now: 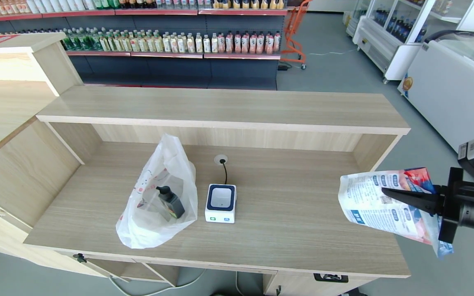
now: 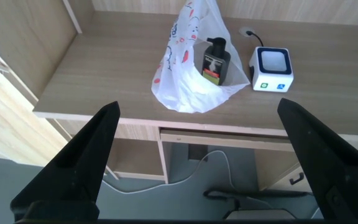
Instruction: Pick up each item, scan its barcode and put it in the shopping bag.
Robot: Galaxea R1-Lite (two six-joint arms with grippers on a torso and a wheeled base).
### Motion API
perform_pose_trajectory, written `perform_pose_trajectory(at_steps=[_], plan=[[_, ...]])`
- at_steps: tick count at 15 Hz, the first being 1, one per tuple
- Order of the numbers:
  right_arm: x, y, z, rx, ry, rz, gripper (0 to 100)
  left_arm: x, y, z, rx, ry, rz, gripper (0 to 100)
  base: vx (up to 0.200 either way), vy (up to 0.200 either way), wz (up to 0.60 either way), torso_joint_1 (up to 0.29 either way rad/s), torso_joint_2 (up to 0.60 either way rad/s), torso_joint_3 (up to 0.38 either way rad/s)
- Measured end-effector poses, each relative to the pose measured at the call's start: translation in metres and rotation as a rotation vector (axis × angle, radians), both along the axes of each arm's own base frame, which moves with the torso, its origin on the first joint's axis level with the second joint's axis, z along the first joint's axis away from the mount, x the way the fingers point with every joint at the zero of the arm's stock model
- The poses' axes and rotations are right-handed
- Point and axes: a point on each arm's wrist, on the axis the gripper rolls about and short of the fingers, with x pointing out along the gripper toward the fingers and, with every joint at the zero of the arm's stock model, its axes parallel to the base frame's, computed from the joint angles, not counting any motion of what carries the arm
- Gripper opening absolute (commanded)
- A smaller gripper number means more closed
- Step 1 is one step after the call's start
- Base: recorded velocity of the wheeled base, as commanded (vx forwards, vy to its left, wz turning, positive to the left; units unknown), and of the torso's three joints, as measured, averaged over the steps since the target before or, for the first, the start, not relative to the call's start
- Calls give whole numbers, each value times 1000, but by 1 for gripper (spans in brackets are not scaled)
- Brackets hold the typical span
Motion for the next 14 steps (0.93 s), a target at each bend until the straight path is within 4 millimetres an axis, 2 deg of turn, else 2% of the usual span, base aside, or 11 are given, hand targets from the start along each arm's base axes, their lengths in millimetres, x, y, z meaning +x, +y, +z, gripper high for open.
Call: perform_pose_trajectory(at_steps=[5, 11, 14], plan=[[-5, 0, 4, 118, 89, -40, 0, 0, 0, 0, 2, 0, 0, 100, 0, 200, 0, -1, 3, 5], [-8, -1, 5, 135, 99, -47, 0, 0, 0, 0, 3, 1, -2, 100, 0, 200, 0, 7, 3, 2], [-7, -3, 4, 136, 105, -61, 0, 0, 0, 0, 2, 0, -1, 100, 0, 0, 0, 0, 0, 0]])
